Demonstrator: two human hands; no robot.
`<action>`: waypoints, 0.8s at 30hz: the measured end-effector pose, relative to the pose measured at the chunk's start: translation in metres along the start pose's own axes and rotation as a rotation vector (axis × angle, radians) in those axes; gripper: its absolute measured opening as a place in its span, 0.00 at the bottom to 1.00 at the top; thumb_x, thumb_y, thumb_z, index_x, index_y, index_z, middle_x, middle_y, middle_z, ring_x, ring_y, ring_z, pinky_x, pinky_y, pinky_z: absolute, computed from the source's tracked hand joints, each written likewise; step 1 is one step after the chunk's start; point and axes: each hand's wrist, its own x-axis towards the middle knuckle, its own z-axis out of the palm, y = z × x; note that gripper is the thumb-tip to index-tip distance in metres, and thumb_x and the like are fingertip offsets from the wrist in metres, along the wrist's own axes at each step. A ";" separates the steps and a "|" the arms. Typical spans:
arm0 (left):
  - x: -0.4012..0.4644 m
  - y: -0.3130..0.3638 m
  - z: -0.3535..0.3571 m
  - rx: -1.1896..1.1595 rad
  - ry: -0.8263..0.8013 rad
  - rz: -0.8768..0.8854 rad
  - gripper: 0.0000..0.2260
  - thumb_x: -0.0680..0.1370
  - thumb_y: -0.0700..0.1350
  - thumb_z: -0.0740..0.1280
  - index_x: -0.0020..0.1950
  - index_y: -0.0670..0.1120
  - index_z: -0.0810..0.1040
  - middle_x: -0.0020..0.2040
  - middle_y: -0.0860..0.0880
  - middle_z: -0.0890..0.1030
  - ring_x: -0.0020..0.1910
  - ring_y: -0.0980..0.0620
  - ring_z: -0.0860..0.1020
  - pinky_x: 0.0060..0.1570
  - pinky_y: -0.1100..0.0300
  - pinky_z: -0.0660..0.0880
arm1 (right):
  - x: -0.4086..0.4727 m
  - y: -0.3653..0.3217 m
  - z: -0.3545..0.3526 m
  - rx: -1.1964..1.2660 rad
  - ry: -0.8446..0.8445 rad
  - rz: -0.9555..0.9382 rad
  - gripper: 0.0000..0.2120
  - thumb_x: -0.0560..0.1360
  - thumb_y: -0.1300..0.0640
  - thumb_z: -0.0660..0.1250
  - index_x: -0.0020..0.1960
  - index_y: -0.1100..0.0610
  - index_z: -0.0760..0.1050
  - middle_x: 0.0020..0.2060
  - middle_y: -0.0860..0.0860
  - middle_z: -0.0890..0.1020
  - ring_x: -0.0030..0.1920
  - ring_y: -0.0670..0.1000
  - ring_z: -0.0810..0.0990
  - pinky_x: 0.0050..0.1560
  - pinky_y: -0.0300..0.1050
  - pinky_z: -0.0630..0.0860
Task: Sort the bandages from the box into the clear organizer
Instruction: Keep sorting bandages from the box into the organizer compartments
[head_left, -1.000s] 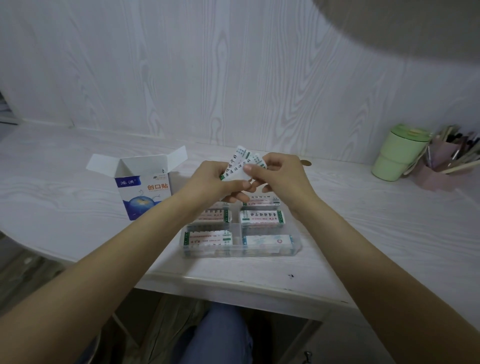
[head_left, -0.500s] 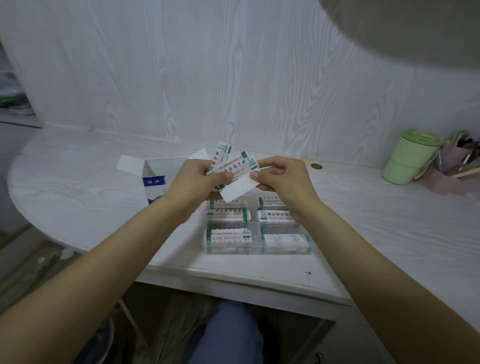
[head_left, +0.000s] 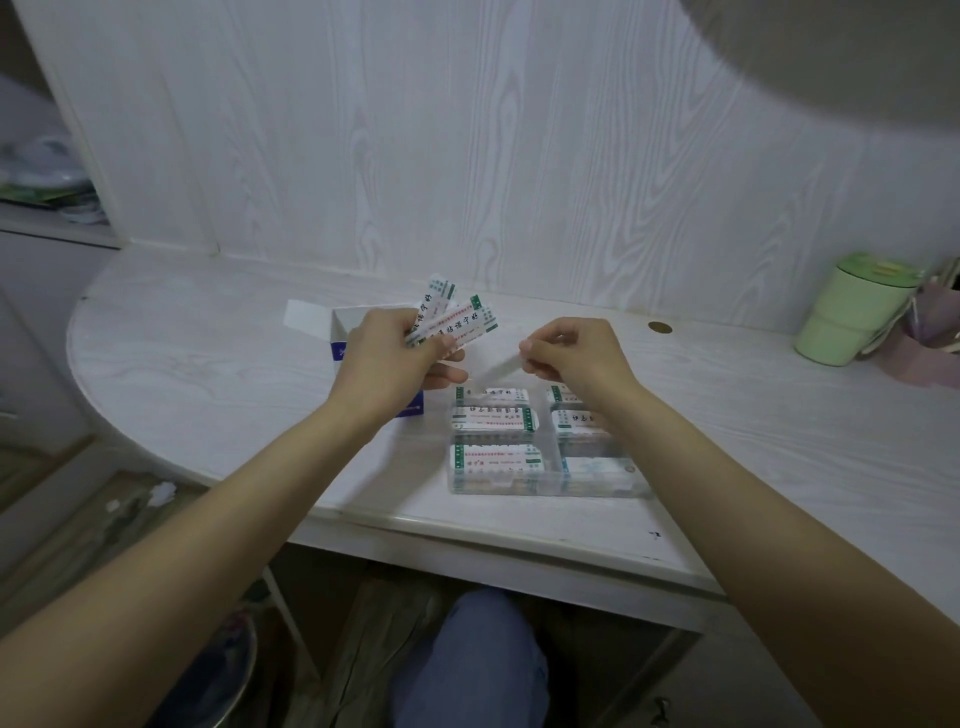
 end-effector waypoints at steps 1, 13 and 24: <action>0.000 0.000 -0.001 -0.002 -0.002 0.000 0.06 0.79 0.38 0.65 0.51 0.48 0.77 0.42 0.48 0.83 0.37 0.50 0.84 0.41 0.60 0.81 | 0.002 0.001 0.002 -0.038 -0.017 -0.009 0.05 0.73 0.62 0.71 0.39 0.59 0.80 0.34 0.55 0.83 0.38 0.51 0.81 0.48 0.44 0.80; 0.003 -0.005 -0.004 -0.032 -0.038 -0.011 0.08 0.79 0.38 0.63 0.57 0.46 0.76 0.44 0.47 0.83 0.37 0.51 0.84 0.42 0.59 0.81 | 0.007 0.003 0.009 -0.463 -0.236 -0.036 0.05 0.72 0.65 0.71 0.43 0.56 0.80 0.39 0.49 0.80 0.42 0.46 0.77 0.34 0.32 0.67; 0.006 -0.008 -0.002 0.001 -0.043 -0.007 0.11 0.79 0.38 0.64 0.61 0.41 0.76 0.47 0.44 0.83 0.38 0.50 0.84 0.42 0.59 0.81 | 0.019 -0.002 0.015 -0.792 -0.337 -0.141 0.13 0.72 0.70 0.67 0.54 0.59 0.80 0.49 0.53 0.81 0.51 0.50 0.79 0.43 0.34 0.71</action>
